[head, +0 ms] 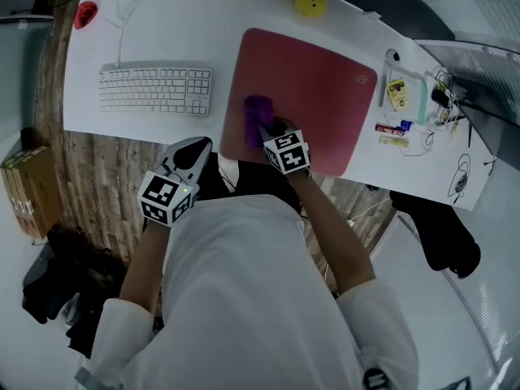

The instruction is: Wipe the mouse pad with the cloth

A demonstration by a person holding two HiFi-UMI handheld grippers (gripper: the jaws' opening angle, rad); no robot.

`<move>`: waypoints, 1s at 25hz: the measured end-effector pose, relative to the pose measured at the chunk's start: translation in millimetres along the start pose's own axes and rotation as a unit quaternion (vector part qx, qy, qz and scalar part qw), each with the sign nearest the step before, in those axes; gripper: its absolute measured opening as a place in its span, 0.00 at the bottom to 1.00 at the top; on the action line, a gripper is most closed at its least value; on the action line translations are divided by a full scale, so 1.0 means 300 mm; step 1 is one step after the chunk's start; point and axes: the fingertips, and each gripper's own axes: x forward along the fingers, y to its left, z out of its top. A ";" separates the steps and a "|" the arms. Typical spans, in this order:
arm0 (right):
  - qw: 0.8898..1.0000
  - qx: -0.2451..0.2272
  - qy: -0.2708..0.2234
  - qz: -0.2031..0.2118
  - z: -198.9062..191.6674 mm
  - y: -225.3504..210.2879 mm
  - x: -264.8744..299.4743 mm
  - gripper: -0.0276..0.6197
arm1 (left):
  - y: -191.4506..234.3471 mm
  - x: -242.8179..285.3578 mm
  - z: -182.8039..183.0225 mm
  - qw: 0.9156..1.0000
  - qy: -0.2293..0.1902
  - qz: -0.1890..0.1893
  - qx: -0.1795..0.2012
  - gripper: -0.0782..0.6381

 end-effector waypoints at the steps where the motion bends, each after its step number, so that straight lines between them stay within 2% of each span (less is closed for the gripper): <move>1: 1.000 0.001 0.000 -0.002 -0.007 -0.017 -0.009 0.16 | -0.009 0.010 0.000 1.000 0.000 0.000 0.000 0.14; 25: 0.997 0.058 -0.020 -0.051 -0.209 -0.398 -0.239 0.16 | -0.229 0.214 0.049 0.999 0.021 -0.015 0.030 0.14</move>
